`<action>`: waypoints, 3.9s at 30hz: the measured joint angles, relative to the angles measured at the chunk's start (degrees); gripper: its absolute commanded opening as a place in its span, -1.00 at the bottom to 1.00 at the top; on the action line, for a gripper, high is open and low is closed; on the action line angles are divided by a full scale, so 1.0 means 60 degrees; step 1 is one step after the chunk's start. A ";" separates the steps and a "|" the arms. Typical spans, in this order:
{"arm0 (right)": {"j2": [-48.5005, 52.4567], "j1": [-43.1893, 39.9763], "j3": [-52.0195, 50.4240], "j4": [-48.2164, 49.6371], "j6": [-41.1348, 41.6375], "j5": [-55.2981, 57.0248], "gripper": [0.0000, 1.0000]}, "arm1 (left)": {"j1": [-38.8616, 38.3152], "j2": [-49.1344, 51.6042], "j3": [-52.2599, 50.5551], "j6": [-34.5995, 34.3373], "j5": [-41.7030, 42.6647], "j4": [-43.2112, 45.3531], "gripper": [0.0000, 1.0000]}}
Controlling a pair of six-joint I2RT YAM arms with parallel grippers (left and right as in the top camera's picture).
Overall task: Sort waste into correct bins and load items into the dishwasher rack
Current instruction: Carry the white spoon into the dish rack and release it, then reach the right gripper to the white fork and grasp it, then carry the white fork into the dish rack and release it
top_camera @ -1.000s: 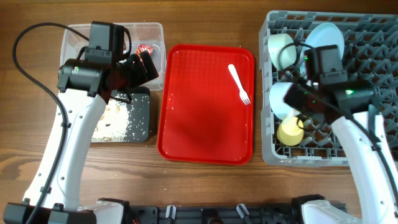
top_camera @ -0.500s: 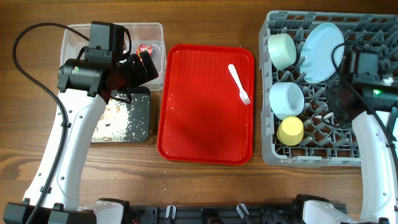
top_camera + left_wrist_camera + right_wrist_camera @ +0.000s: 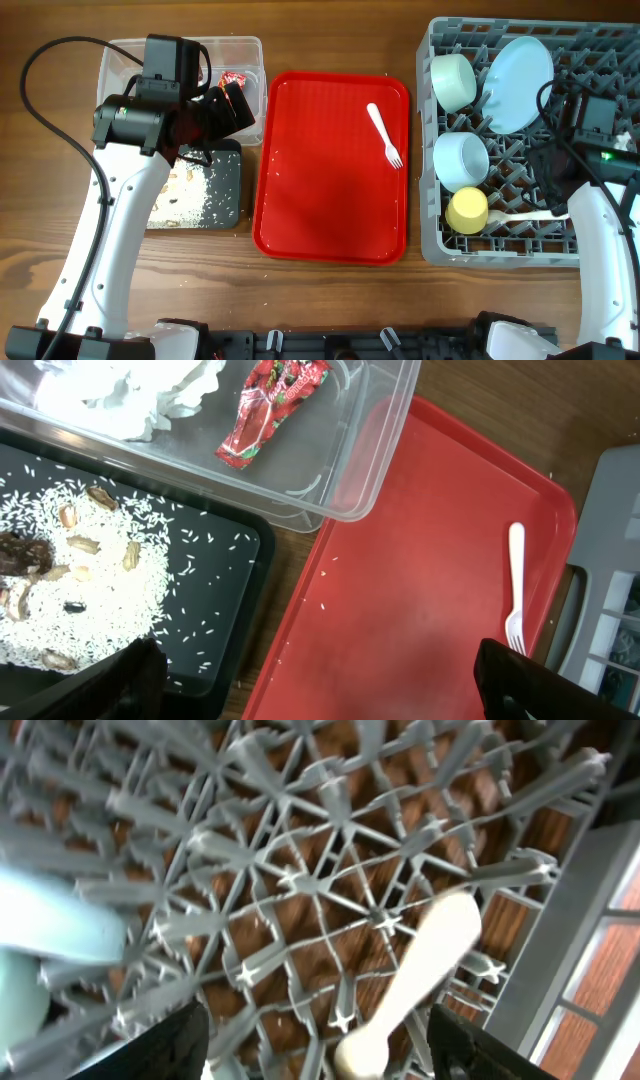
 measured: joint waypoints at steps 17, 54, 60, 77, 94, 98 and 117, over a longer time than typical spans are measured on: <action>0.0466 0.4586 0.2473 0.0892 -0.5512 -0.2317 0.57 | 0.0000 0.0000 0.0000 0.0000 0.0000 0.0000 1.00; 0.6972 0.5960 0.2492 0.3654 -0.6043 -0.1912 -0.70 | 0.0000 0.0000 0.0000 0.0000 0.0000 0.0000 1.00; 0.6972 0.5938 0.2546 0.3493 -0.5839 -0.2382 -0.91 | 0.0000 0.0000 0.0000 0.0000 0.0000 0.0000 1.00; 0.4240 0.5869 0.2532 0.1749 -0.5424 -0.3534 -0.91 | 0.0000 0.0000 0.0000 0.0000 0.0000 0.0000 1.00; -0.0681 0.0543 0.2320 -0.2390 -0.0036 -0.0867 -0.91 | 0.0000 0.0000 0.0000 0.0000 -0.0004 0.0000 1.00; -0.0696 -0.0444 0.1351 -0.2116 0.1209 -0.0627 -0.91 | 0.0000 0.0000 0.0000 0.0000 0.0000 0.0004 1.00; -0.0696 -0.0885 -0.0423 -0.0969 0.4204 -0.0514 0.34 | 0.0000 0.0000 0.0000 0.0000 0.0000 0.0000 1.00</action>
